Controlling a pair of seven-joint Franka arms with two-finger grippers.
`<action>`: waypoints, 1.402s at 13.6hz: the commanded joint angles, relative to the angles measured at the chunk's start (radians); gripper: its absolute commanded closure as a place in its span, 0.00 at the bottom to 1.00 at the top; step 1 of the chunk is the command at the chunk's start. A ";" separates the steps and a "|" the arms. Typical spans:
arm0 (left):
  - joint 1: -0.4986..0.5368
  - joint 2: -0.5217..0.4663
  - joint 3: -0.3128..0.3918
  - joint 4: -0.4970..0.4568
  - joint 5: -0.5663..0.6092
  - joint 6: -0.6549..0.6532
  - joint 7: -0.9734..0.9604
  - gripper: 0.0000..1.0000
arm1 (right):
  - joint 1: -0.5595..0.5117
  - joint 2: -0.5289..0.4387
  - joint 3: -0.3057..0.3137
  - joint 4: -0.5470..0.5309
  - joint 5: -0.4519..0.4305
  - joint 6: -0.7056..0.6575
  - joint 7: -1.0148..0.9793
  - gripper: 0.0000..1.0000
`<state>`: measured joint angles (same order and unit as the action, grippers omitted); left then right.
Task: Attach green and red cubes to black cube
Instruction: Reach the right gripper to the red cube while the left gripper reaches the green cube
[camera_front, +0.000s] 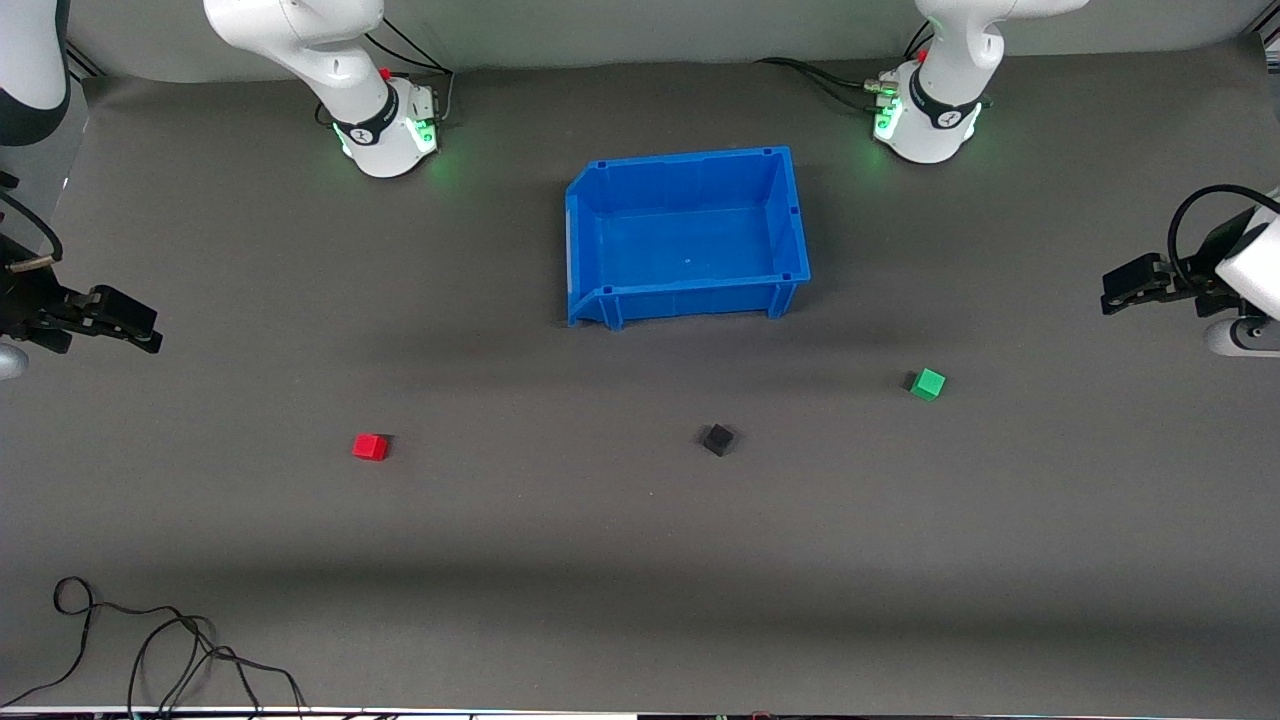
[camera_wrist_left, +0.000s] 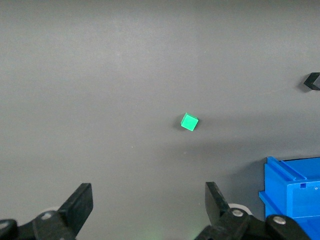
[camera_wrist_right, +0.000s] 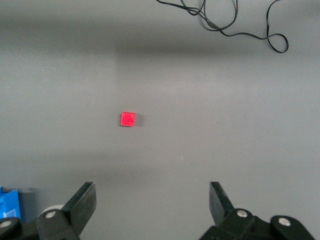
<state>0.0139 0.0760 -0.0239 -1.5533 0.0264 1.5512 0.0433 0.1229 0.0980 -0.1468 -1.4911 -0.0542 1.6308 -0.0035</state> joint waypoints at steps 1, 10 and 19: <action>-0.014 -0.004 0.005 0.002 0.018 -0.012 0.000 0.00 | 0.011 0.015 0.001 0.023 -0.015 -0.006 0.028 0.00; -0.002 0.004 0.015 -0.062 0.018 0.036 -0.144 0.02 | 0.003 0.060 0.000 0.020 -0.003 0.007 0.028 0.00; -0.028 0.063 0.004 -0.346 0.001 0.340 -0.818 0.00 | 0.006 0.327 -0.004 0.029 0.097 0.173 0.027 0.00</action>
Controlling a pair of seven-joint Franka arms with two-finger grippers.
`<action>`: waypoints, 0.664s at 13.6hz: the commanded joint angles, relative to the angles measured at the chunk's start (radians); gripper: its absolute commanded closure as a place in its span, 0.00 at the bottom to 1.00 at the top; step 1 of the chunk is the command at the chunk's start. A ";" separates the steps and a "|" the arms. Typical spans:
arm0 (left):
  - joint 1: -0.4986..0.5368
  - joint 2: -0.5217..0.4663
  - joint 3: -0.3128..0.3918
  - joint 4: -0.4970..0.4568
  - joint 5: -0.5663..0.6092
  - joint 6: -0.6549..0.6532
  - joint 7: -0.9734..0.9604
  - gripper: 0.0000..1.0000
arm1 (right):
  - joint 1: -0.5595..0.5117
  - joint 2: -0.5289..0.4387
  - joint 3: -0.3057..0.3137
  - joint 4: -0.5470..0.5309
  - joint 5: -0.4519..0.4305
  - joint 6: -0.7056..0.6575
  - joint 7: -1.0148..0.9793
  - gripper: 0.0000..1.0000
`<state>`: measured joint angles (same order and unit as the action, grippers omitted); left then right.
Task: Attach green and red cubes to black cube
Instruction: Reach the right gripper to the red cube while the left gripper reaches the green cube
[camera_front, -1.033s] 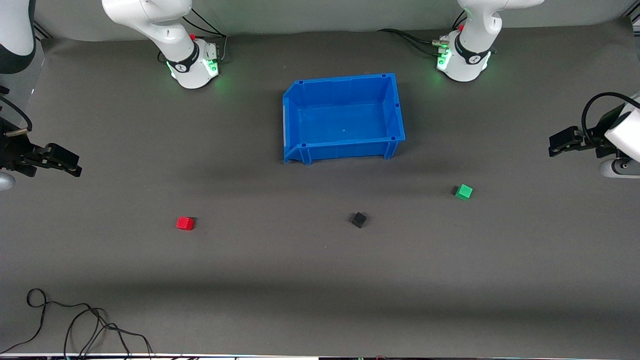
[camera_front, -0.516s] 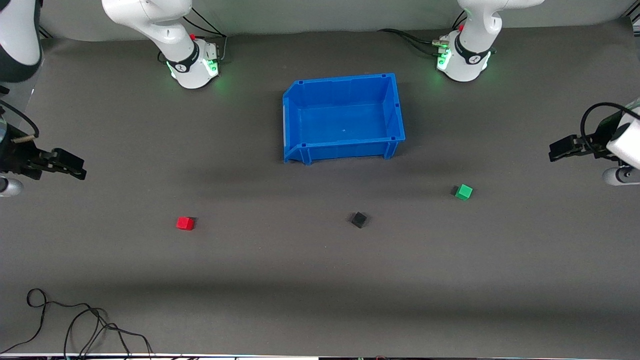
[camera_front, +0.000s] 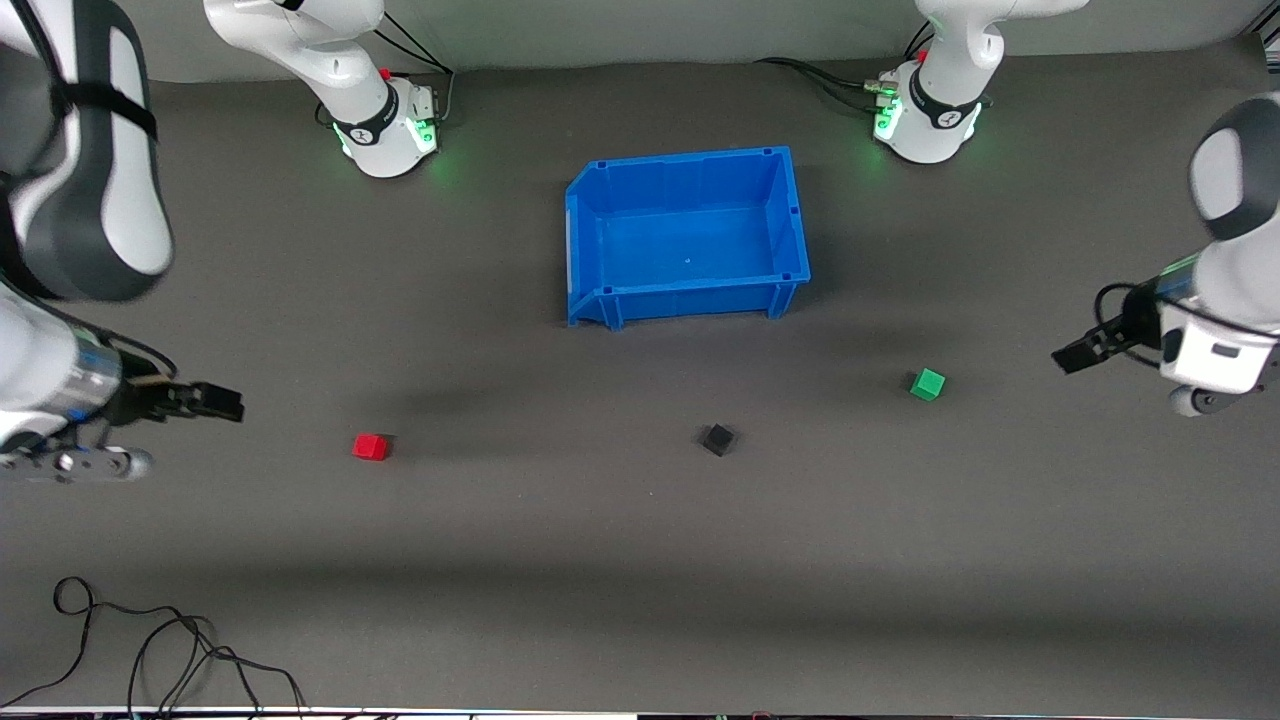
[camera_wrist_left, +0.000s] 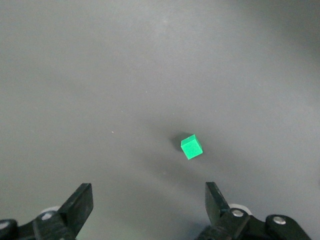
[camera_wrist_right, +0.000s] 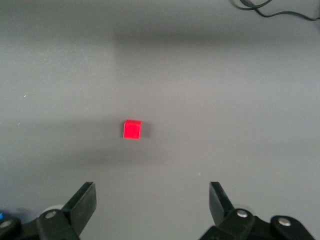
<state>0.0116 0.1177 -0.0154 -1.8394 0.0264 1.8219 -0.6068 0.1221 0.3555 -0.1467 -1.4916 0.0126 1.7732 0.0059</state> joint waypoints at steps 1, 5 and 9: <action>-0.060 0.066 -0.003 -0.058 0.001 0.086 -0.226 0.00 | 0.008 0.101 -0.004 0.031 0.050 0.046 0.022 0.00; -0.093 0.134 -0.005 -0.153 0.001 0.259 -0.563 0.00 | 0.011 0.213 -0.004 0.028 0.103 0.107 0.025 0.00; -0.090 0.157 -0.003 -0.395 0.001 0.646 -0.666 0.01 | 0.011 0.310 -0.001 0.024 0.112 0.172 0.028 0.00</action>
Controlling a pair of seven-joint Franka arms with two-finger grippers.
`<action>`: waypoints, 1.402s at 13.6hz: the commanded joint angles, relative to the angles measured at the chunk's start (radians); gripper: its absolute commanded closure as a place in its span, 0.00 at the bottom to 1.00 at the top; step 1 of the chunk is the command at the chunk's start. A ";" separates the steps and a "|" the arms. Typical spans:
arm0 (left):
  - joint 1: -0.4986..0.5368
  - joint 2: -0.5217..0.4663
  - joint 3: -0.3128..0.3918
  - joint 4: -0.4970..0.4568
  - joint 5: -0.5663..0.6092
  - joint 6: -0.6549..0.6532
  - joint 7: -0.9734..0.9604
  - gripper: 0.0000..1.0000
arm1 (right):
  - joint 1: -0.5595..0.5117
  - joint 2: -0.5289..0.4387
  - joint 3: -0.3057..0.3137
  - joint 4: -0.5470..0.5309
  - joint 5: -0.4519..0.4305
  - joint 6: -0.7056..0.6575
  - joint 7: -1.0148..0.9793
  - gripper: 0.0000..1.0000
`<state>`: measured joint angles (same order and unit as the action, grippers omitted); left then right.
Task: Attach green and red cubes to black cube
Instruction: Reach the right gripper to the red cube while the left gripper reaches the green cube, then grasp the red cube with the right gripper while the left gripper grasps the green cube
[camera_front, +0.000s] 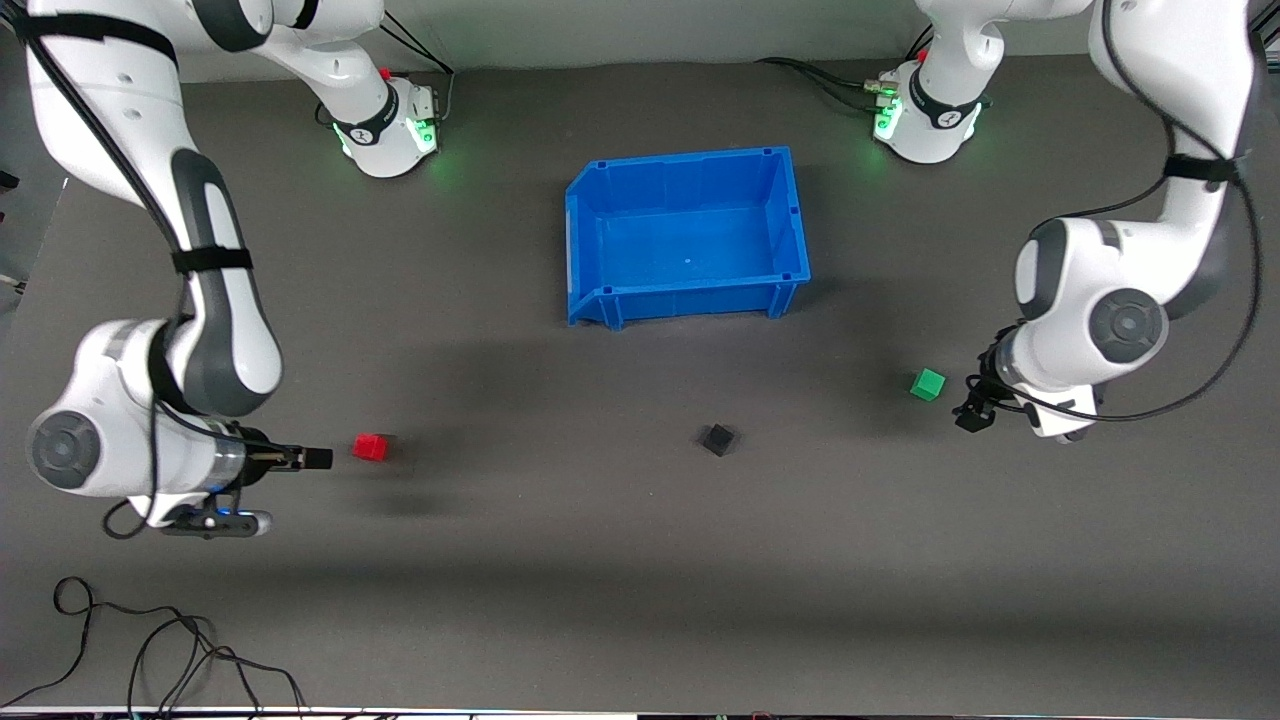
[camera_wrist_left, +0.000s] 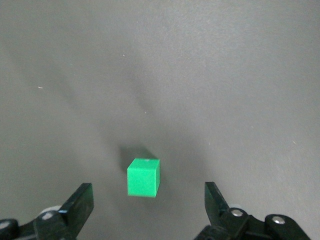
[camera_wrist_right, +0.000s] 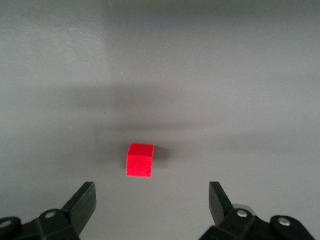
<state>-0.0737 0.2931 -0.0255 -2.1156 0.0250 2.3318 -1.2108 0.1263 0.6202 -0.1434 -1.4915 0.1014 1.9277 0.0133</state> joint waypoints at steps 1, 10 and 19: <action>-0.009 -0.006 0.007 -0.147 0.003 0.170 -0.065 0.01 | 0.007 0.070 -0.004 0.023 0.058 0.022 0.023 0.00; -0.027 0.104 0.006 -0.161 0.003 0.357 -0.156 0.07 | 0.018 0.156 -0.002 -0.039 0.146 0.160 0.049 0.00; -0.038 0.104 0.007 -0.159 0.018 0.350 -0.105 0.75 | 0.039 0.145 -0.008 -0.095 0.144 0.177 0.062 0.00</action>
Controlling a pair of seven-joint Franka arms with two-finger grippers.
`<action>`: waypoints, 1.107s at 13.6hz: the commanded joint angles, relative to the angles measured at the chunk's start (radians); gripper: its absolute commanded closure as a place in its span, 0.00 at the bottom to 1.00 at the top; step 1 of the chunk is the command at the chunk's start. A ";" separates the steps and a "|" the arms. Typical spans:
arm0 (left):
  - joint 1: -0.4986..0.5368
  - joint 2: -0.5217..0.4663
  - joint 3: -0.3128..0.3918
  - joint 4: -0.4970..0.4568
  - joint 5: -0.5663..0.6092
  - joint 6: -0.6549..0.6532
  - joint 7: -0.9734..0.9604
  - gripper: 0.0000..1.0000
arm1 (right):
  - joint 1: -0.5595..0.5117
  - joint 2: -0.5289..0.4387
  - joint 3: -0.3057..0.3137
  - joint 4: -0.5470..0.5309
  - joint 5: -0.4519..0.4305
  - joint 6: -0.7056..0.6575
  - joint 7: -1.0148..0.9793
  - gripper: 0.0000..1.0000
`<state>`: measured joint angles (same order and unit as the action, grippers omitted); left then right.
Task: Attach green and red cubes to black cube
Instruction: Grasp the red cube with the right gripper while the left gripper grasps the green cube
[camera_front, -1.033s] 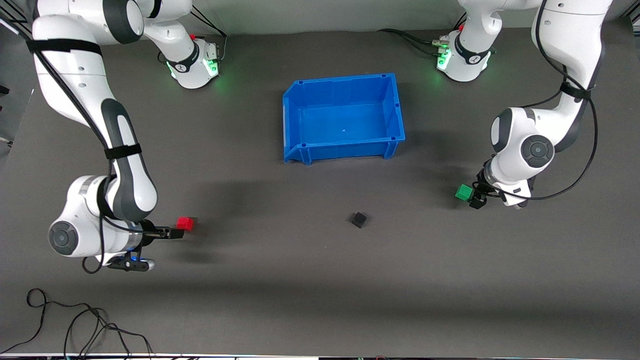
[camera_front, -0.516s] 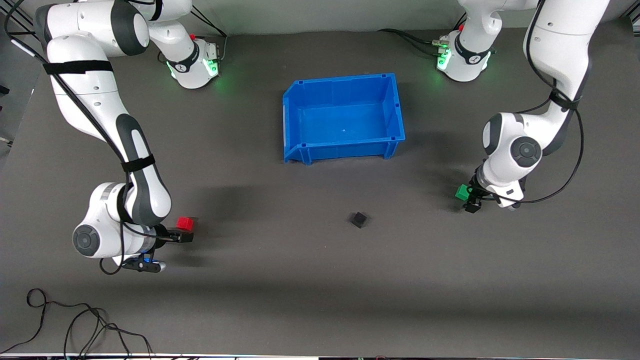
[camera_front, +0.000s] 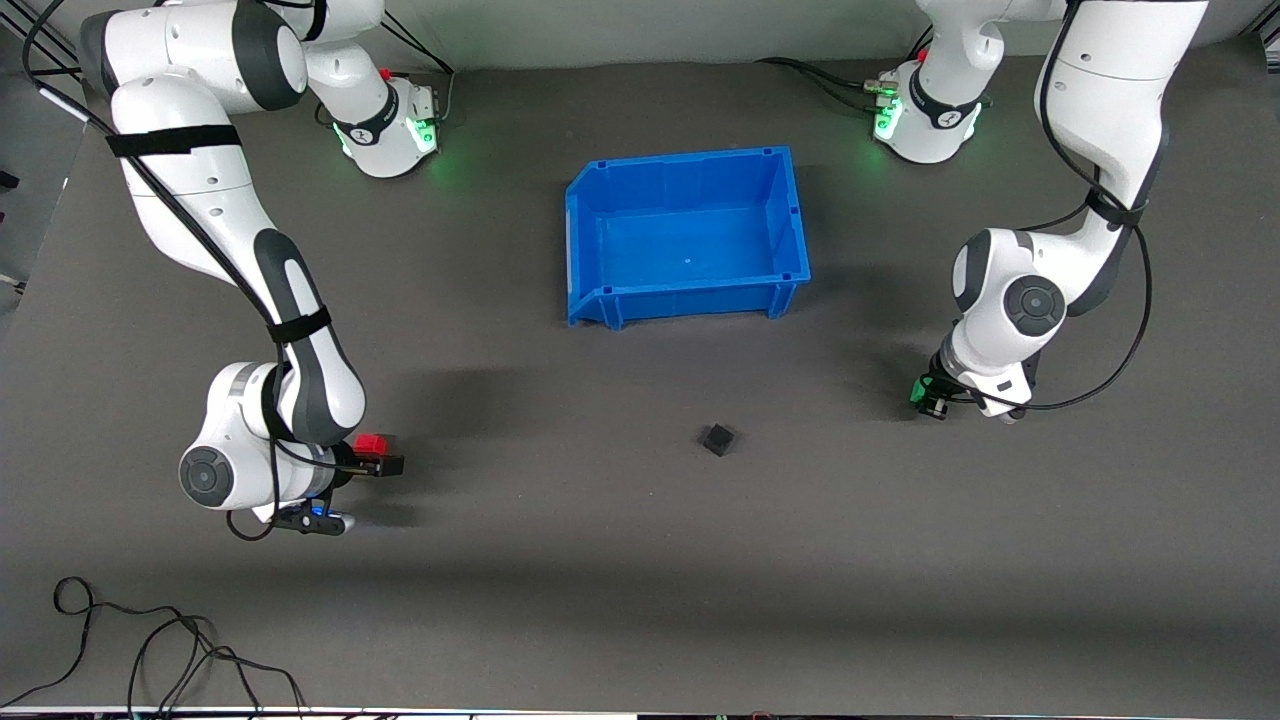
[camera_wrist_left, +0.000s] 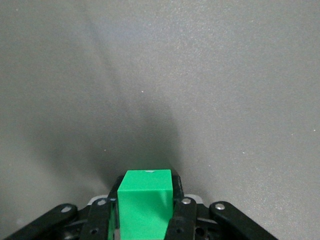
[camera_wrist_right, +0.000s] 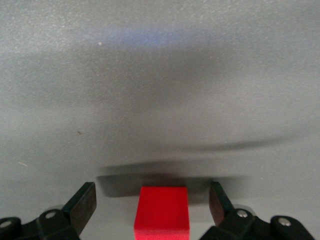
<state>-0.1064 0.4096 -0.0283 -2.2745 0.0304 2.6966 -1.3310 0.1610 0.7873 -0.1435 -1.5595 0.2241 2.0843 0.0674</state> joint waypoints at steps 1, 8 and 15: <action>-0.004 -0.015 0.011 0.000 0.013 -0.017 0.016 0.76 | 0.005 -0.020 -0.008 -0.027 0.021 0.020 0.008 0.00; -0.027 -0.008 0.007 0.339 -0.006 -0.415 -0.218 1.00 | 0.002 -0.020 -0.008 -0.045 0.021 0.030 0.009 0.36; -0.209 0.259 0.001 0.720 -0.015 -0.553 -0.547 1.00 | -0.005 -0.029 -0.010 -0.060 0.023 0.028 0.011 0.99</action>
<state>-0.2765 0.5772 -0.0416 -1.6825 0.0221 2.2043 -1.8356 0.1583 0.7650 -0.1525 -1.5845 0.2268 2.0986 0.0697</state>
